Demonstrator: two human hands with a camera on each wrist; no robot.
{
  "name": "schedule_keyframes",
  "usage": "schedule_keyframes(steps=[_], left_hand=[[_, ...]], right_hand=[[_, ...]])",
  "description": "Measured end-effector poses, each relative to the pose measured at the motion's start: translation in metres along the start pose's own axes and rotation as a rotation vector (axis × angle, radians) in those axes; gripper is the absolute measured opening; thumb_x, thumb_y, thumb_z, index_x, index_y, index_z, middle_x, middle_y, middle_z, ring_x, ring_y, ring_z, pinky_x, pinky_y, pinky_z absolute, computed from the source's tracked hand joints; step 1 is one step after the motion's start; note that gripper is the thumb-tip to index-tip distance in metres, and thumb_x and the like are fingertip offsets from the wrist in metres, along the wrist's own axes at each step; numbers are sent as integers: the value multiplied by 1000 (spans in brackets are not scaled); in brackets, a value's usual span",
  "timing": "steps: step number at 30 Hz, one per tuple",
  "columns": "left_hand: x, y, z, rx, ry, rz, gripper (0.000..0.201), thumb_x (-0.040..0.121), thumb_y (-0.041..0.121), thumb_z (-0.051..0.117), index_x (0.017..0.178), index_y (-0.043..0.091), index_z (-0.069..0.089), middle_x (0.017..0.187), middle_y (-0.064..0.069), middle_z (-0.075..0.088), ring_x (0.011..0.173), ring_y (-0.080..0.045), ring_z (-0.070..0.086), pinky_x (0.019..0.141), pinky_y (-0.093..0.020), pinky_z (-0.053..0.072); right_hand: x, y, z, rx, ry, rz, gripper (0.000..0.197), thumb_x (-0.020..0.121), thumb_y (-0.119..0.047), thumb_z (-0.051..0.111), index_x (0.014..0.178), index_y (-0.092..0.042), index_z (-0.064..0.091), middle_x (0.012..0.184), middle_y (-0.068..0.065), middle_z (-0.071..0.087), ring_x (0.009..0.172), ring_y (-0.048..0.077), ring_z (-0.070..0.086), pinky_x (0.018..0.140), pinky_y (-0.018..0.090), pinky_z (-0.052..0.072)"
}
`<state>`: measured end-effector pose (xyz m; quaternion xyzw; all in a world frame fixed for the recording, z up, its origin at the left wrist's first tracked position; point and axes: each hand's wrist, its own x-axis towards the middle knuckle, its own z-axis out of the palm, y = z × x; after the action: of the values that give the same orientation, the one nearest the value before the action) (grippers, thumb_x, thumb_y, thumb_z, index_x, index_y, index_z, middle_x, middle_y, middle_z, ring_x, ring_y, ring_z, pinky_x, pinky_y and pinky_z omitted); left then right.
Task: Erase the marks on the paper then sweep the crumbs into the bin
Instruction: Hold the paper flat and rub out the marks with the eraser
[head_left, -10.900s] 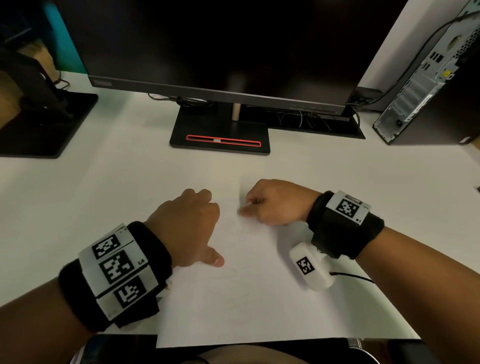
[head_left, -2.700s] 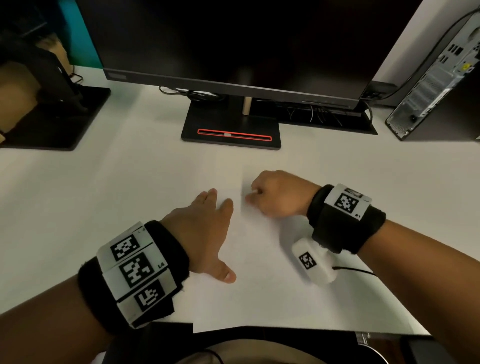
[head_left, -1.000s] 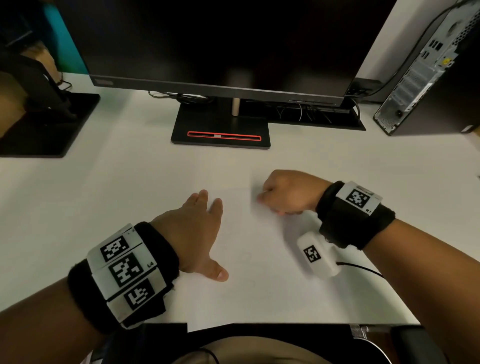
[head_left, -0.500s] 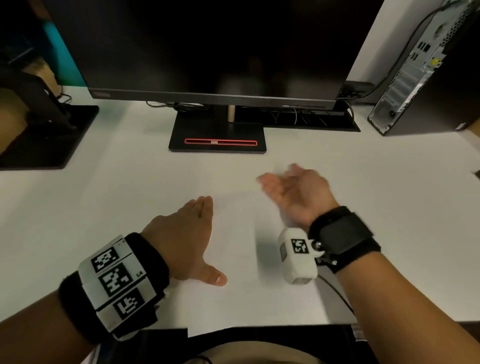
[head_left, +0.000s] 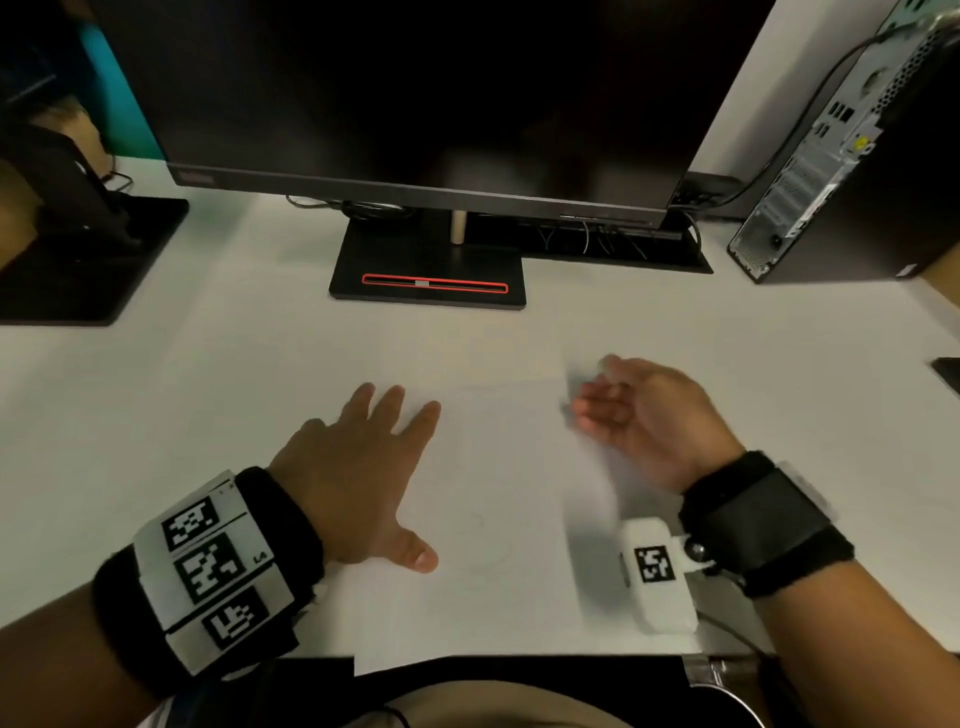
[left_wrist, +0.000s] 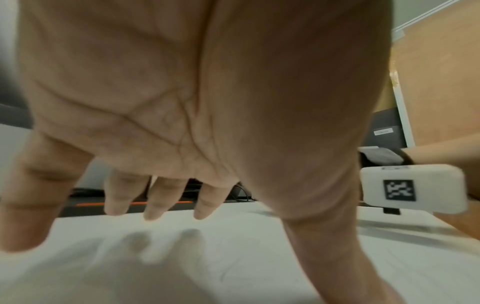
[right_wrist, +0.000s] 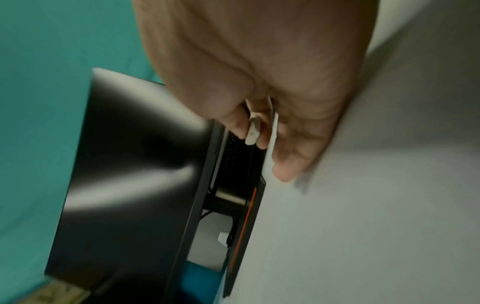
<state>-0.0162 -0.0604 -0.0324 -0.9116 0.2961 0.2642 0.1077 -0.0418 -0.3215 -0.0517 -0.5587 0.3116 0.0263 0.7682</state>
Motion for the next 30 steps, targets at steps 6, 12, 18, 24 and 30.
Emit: schedule_keyframes(steps=[6, 12, 18, 24, 30], left_hand=[[-5, 15, -4, 95, 112, 106, 95, 82, 68, 63, 155, 35, 12, 163, -11, 3, 151, -33, 5, 113, -47, 31], [-1, 11, -3, -135, 16, 149, 101, 77, 64, 71, 156, 44, 11, 166, 0, 2, 152, -18, 6, 119, -39, 23], [-1, 9, 6, -176, -23, 160, 121, 68, 68, 77, 156, 44, -3, 165, 3, -19, 152, -14, -14, 121, -43, 21], [1, 11, 4, -140, -51, 157, 128, 70, 68, 76, 157, 36, -13, 164, -1, -22, 151, -17, -16, 120, -46, 24], [2, 12, 4, -133, -49, 151, 129, 69, 68, 77, 157, 37, -11, 164, -1, -22, 152, -17, -14, 119, -45, 26]], right_hand=[[-35, -4, -9, -983, -328, -376, 18, 99, -22, 63, 96, -7, 73, 70, 4, 62, 59, 10, 60, 61, 19, 53], [-36, 6, 2, -1456, -524, -632, 8, 91, -24, 67, 84, -20, 66, 65, -6, 63, 60, 11, 57, 58, 20, 47], [-19, 8, 2, -1594, -533, -673, 13, 91, -26, 62, 80, -18, 62, 68, -5, 62, 61, 11, 56, 62, 24, 48], [-16, 7, 9, -1623, -567, -727, 15, 93, -26, 61, 83, -14, 62, 67, -3, 63, 61, 13, 56, 60, 23, 46], [-25, 14, 16, -1589, -683, -727, 15, 93, -24, 61, 81, -15, 62, 62, -5, 59, 58, 14, 53, 58, 16, 40]])
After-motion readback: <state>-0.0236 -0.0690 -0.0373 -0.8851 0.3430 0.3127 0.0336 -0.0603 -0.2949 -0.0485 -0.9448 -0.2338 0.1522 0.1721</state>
